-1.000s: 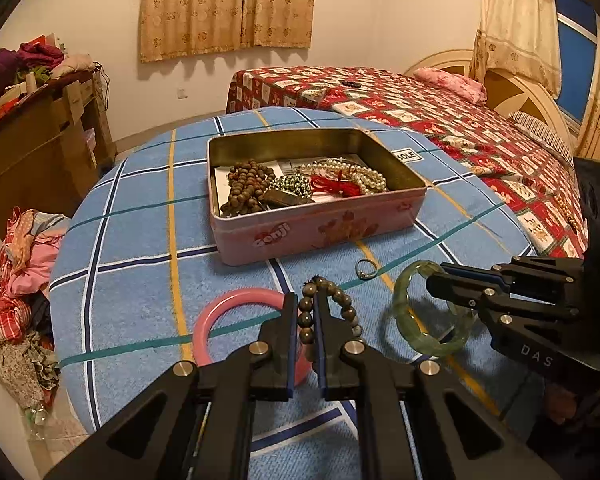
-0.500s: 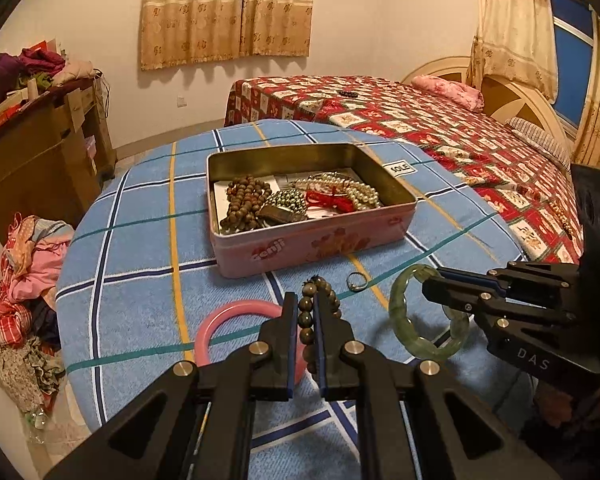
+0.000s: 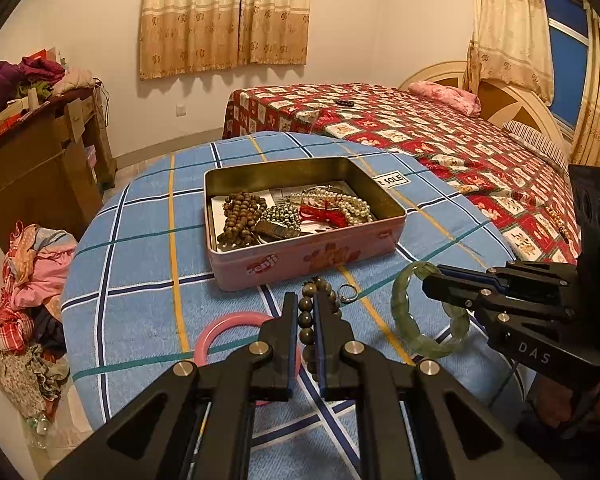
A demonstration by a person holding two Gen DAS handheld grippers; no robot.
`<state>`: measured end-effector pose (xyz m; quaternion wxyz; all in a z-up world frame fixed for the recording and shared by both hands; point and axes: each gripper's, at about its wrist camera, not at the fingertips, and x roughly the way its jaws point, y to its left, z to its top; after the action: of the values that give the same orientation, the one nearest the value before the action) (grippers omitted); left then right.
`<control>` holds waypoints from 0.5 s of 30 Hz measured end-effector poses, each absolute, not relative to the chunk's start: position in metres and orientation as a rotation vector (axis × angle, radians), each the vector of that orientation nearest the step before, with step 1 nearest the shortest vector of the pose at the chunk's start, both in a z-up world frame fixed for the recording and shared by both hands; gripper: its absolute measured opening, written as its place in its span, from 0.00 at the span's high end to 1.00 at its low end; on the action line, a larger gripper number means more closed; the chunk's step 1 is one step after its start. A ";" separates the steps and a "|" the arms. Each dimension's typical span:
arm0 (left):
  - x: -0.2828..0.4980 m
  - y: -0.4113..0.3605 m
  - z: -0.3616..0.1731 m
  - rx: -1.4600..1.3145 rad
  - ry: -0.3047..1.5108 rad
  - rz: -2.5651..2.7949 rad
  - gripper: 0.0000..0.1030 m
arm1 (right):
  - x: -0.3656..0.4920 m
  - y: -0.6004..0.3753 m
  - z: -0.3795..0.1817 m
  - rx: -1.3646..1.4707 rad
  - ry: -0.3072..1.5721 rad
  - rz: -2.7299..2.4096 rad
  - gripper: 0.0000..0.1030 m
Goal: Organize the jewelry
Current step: 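Grasp the grey bead bracelet with the left gripper while the right grasps the green jade bangle, then lower the bead bracelet and jade bangle into the pink tin and open both grippers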
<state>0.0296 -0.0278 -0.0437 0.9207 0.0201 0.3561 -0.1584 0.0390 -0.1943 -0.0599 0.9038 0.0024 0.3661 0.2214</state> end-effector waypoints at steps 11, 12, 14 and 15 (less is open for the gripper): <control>0.031 -0.024 -0.035 0.030 0.711 -0.327 0.94 | 0.040 -0.195 -0.057 0.005 0.750 0.457 0.89; 0.031 -0.024 -0.035 0.031 0.710 -0.328 0.94 | 0.040 -0.196 -0.057 0.006 0.750 0.458 0.89; 0.032 -0.022 -0.031 0.029 0.702 -0.327 0.94 | 0.042 -0.195 -0.055 0.005 0.747 0.460 0.89; 0.033 -0.021 -0.030 0.029 0.698 -0.326 0.94 | 0.042 -0.195 -0.053 0.003 0.743 0.461 0.89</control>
<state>0.0326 -0.0213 -0.0296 0.9267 0.0140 0.3402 -0.1588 0.0421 -0.1946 -0.0531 0.9059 0.0016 0.3599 0.2230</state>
